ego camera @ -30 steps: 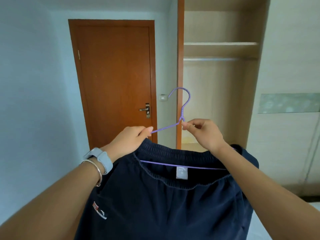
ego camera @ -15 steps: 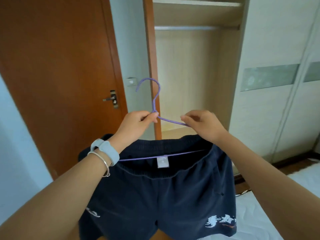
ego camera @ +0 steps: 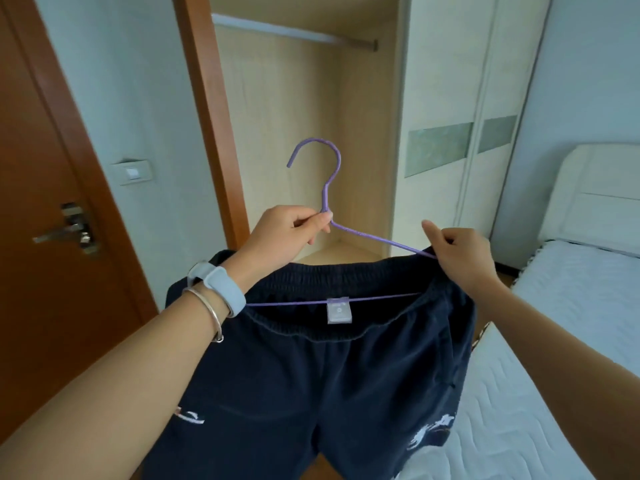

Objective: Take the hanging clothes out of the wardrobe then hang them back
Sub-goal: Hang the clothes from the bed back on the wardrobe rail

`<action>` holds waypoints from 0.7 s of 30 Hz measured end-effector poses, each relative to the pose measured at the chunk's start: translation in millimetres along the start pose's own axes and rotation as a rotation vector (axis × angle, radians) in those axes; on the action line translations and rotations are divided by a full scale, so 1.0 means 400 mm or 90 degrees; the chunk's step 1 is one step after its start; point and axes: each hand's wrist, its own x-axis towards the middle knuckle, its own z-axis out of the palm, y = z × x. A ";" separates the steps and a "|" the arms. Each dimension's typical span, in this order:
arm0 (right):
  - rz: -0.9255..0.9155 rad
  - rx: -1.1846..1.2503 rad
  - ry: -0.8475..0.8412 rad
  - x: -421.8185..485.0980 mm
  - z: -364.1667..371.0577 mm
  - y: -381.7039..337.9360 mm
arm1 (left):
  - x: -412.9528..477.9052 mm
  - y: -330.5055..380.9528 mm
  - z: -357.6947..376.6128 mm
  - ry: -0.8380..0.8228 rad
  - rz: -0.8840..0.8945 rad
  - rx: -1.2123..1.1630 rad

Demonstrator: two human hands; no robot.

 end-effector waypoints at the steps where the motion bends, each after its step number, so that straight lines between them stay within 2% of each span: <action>1: 0.012 -0.007 0.019 0.020 0.003 -0.002 | 0.033 -0.016 0.007 -0.009 0.008 -0.016; 4: 0.005 -0.069 0.055 0.084 0.017 0.000 | 0.134 -0.064 0.042 -0.025 0.021 -0.073; 6: -0.067 -0.127 0.046 0.122 0.028 0.005 | 0.199 -0.092 0.071 -0.030 0.019 -0.091; 9: -0.176 -0.174 -0.017 0.198 0.045 0.018 | 0.298 -0.116 0.117 -0.045 0.025 -0.108; 12: -0.173 -0.187 -0.094 0.287 0.043 0.039 | 0.412 -0.123 0.145 -0.058 0.036 -0.118; 14: -0.161 -0.142 -0.108 0.341 0.040 0.054 | 0.487 -0.130 0.158 -0.063 0.031 -0.116; 18: -0.147 -0.091 -0.064 0.410 0.058 0.054 | 0.602 -0.144 0.177 -0.062 -0.006 -0.159; 21: -0.152 -0.104 0.026 0.492 0.096 0.013 | 0.718 -0.164 0.176 -0.031 0.009 -0.155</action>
